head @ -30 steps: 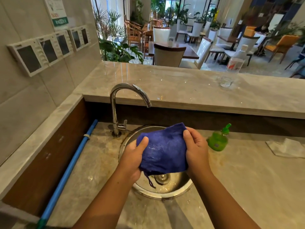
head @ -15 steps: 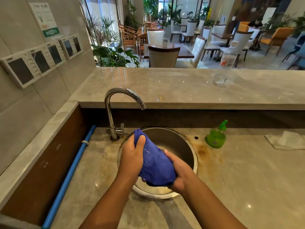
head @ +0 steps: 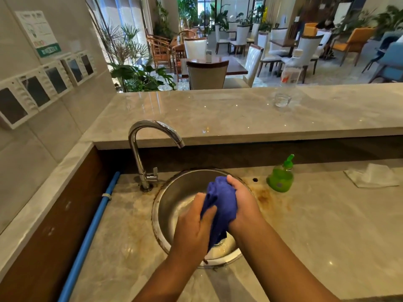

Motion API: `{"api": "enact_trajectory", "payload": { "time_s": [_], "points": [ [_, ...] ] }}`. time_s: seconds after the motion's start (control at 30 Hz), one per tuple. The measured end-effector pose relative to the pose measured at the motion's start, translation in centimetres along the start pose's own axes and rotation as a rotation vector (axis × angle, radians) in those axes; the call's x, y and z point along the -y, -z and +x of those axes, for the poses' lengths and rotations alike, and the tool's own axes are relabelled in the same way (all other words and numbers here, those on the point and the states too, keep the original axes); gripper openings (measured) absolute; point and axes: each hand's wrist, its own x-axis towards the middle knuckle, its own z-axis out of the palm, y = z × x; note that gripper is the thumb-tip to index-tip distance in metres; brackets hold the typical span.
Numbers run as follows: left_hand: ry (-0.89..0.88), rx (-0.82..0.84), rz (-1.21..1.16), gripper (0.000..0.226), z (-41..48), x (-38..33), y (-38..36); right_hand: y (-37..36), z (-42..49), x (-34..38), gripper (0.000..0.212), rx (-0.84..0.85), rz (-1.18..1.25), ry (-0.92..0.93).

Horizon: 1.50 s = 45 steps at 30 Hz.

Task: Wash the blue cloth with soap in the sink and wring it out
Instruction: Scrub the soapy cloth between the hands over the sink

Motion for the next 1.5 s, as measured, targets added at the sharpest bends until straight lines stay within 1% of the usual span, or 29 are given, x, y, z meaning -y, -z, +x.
{"api": "enact_trajectory", "payload": {
  "time_s": [0.1,0.17,0.23,0.33,0.37,0.4,0.43,0.5,0.53,0.6,0.67,0.73,0.77,0.8,0.87,0.9,0.93,0.97,1.0,1.07,1.1,1.13,1.17,1.2,1.23,1.3,1.33,1.37,1.5],
  "points": [
    [-0.058,0.104,0.02,0.013,-0.4,1.0,0.0,-0.1,1.2,1.7,0.038,-0.025,-0.053,-0.034],
    [-0.115,0.09,0.064,0.018,-0.2,1.1,-0.2,-0.8,1.4,1.6,0.039,-0.042,-0.092,-0.021],
    [-0.14,0.033,0.095,0.019,0.1,0.6,-0.4,-0.5,1.9,0.2,0.031,-0.109,-0.159,0.1],
    [0.033,-0.102,-0.052,0.032,0.6,-1.0,-1.5,0.6,0.6,-1.7,0.016,-0.121,-0.262,0.388],
    [0.104,-0.099,-0.126,0.037,0.5,-1.3,-1.8,0.7,0.3,-1.5,0.017,-0.126,-0.253,0.417],
    [0.095,-0.079,-0.141,0.04,0.2,-1.5,-2.0,0.6,0.5,-0.7,0.019,-0.137,-0.208,0.357],
    [0.0,-0.034,-0.059,0.041,-0.2,-1.3,-2.1,0.5,1.0,0.1,0.024,-0.162,-0.166,0.231],
    [-0.195,0.086,0.125,0.031,-0.7,-0.2,-1.8,-0.2,1.6,1.6,0.034,-0.103,-0.182,0.015],
    [-0.247,0.126,0.188,0.025,-0.6,0.4,-1.3,-0.1,1.7,1.9,0.038,-0.113,-0.239,0.008],
    [-0.254,0.119,0.177,0.021,0.1,0.6,-0.6,0.2,1.6,0.6,0.033,-0.102,-0.295,0.095],
    [-0.161,0.067,0.073,0.025,0.8,-0.2,-0.8,1.2,1.2,-1.1,0.02,-0.142,-0.345,0.347],
    [-0.058,-0.008,-0.025,0.028,1.0,-1.7,-1.6,2.0,0.6,-1.3,0.02,-0.145,-0.44,0.558],
    [-0.04,-0.019,-0.037,0.031,0.9,-2.3,-2.0,2.0,0.8,-0.5,0.02,-0.153,-0.448,0.559],
    [-0.063,-0.004,-0.017,0.034,0.7,-2.6,-2.4,1.6,1.2,0.9,0.022,-0.172,-0.386,0.448],
    [-0.18,0.083,0.065,0.031,0.0,-2.3,-3.0,0.4,1.3,3.4,0.034,-0.108,-0.362,0.133],
    [-0.229,0.121,0.109,0.028,-0.2,-2.0,-2.9,0.3,1.4,3.9,0.039,-0.058,-0.393,0.061],
    [-0.249,0.137,0.132,0.025,-0.3,-1.8,-2.5,0.4,1.4,3.8,0.04,-0.057,-0.428,0.07],
    [-0.244,0.125,0.123,0.025,-0.1,-1.5,-2.3,0.2,1.0,3.3,0.037,-0.054,-0.431,0.103],
    [-0.221,0.089,0.1,0.027,0.3,-1.5,-2.2,0.3,0.4,2.5,0.032,-0.092,-0.434,0.197],
    [-0.101,0.011,-0.002,0.03,0.9,-2.3,-1.9,0.7,-0.7,0.3,0.025,-0.179,-0.499,0.568],
    [-0.034,-0.013,-0.065,0.029,1.3,-2.8,-1.9,1.2,-1.4,-0.8,0.023,-0.162,-0.519,0.746],
    [0.004,-0.019,-0.105,0.028,1.7,-3.3,-2.0,1.8,-1.4,-1.7,0.021,-0.152,-0.532,0.86],
    [-0.01,-0.011,-0.097,0.027,1.9,-3.7,-2.0,2.0,-1.4,-1.6,0.021,-0.181,-0.547,0.878],
    [-0.059,0.015,-0.069,0.029,1.8,-3.8,-2.1,2.0,-0.9,-0.8,0.022,-0.206,-0.532,0.825],
    [-0.11,0.051,-0.036,0.031,1.3,-3.6,-2.3,1.9,-0.1,0.3,0.024,-0.2,-0.465,0.675],
    [-0.193,0.134,0.016,0.032,0.2,-2.6,-2.6,1.2,1.1,2.3,0.028,-0.138,-0.308,0.281],
    [-0.205,0.168,0.027,0.03,-0.3,-2.3,-2.5,1.0,1.4,2.8,0.03,-0.124,-0.336,0.186],
    [-0.195,0.184,0.036,0.029,-0.5,-2.1,-2.4,0.9,1.7,2.8,0.03,-0.126,-0.394,0.195],
    [0.0,0.085,-0.122,0.038,0.1,-2.4,-2.3,1.9,0.0,0.4,0.025,-0.196,-0.585,0.641]
  ]
}}
